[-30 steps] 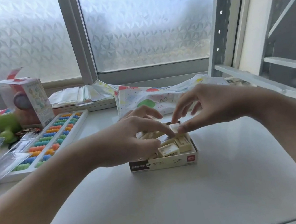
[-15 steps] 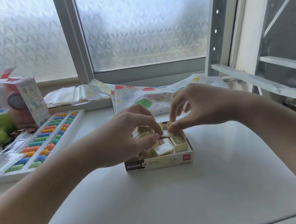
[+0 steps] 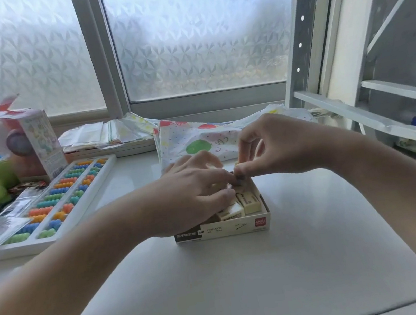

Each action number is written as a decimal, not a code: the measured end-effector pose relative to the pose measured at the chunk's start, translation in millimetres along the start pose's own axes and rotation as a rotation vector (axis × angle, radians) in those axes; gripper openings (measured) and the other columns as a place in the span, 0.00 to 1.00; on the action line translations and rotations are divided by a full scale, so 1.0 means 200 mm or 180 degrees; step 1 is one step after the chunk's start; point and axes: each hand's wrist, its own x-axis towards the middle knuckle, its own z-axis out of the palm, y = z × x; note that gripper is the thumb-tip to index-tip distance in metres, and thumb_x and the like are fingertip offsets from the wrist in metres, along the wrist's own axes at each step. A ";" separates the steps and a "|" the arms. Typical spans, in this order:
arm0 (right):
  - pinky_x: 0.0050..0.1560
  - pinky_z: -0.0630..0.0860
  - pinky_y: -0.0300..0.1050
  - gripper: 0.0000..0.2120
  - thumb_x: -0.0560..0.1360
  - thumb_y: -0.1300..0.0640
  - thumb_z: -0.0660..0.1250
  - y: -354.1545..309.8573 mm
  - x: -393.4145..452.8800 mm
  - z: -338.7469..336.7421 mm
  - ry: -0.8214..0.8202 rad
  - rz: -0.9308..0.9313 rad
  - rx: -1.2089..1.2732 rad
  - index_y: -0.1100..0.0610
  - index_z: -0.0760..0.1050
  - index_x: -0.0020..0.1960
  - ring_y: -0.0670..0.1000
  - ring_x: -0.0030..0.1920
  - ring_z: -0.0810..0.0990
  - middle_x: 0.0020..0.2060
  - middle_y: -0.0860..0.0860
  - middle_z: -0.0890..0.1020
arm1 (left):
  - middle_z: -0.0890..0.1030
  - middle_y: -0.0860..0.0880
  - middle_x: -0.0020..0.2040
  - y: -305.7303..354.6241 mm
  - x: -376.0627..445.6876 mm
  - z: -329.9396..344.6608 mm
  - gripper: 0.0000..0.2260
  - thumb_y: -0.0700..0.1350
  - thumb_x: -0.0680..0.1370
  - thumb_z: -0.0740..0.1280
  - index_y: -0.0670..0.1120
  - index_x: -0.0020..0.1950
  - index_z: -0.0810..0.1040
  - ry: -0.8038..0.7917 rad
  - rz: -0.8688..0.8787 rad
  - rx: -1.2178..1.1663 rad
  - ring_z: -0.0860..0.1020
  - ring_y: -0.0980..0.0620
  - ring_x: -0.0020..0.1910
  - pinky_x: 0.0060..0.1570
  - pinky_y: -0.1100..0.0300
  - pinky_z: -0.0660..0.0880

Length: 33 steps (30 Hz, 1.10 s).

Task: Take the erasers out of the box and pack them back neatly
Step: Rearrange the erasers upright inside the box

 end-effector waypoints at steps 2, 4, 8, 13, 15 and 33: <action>0.35 0.76 0.29 0.09 0.72 0.49 0.77 0.00 0.00 0.00 -0.0017 0.0012 -0.0008 0.51 0.82 0.37 0.40 0.38 0.84 0.34 0.46 0.86 | 0.66 0.59 0.66 0.00 0.01 0.00 0.15 0.61 0.80 0.58 0.62 0.63 0.76 0.0032 -0.0004 0.0029 0.60 0.59 0.70 0.67 0.60 0.53; 0.35 0.76 0.30 0.09 0.72 0.49 0.78 -0.01 0.00 0.00 -0.0033 0.0016 -0.0018 0.50 0.82 0.37 0.40 0.38 0.84 0.34 0.46 0.86 | 0.67 0.58 0.64 0.01 0.02 -0.01 0.13 0.60 0.80 0.59 0.59 0.59 0.78 0.0106 -0.0032 0.0068 0.62 0.57 0.69 0.67 0.60 0.55; 0.36 0.77 0.32 0.08 0.71 0.48 0.78 0.00 0.00 0.00 -0.0089 0.0006 0.0028 0.51 0.83 0.38 0.41 0.39 0.84 0.36 0.46 0.86 | 0.69 0.59 0.59 -0.01 0.02 -0.01 0.08 0.56 0.81 0.61 0.58 0.53 0.78 0.0341 0.0075 0.0040 0.65 0.58 0.62 0.63 0.59 0.60; 0.47 0.82 0.41 0.09 0.70 0.46 0.79 0.01 0.00 -0.01 -0.0313 0.0020 0.0089 0.50 0.85 0.40 0.42 0.44 0.85 0.40 0.46 0.88 | 0.70 0.62 0.62 -0.01 0.00 0.00 0.12 0.55 0.82 0.61 0.65 0.60 0.81 0.0209 0.0213 -0.0273 0.65 0.61 0.64 0.66 0.59 0.59; 0.50 0.82 0.46 0.08 0.70 0.46 0.79 0.01 0.00 -0.01 -0.0328 0.0026 0.0105 0.49 0.85 0.40 0.41 0.44 0.85 0.40 0.45 0.88 | 0.68 0.64 0.63 -0.01 0.01 0.00 0.13 0.55 0.82 0.59 0.68 0.62 0.79 0.0067 0.0221 -0.0182 0.64 0.60 0.66 0.68 0.57 0.57; 0.56 0.80 0.46 0.04 0.71 0.45 0.78 0.01 -0.02 0.01 -0.0583 -0.0068 -0.0040 0.45 0.88 0.42 0.37 0.50 0.80 0.45 0.42 0.81 | 0.77 0.61 0.55 -0.04 -0.02 -0.02 0.08 0.53 0.78 0.69 0.55 0.48 0.88 0.0789 0.0405 -0.0803 0.75 0.64 0.57 0.51 0.75 0.70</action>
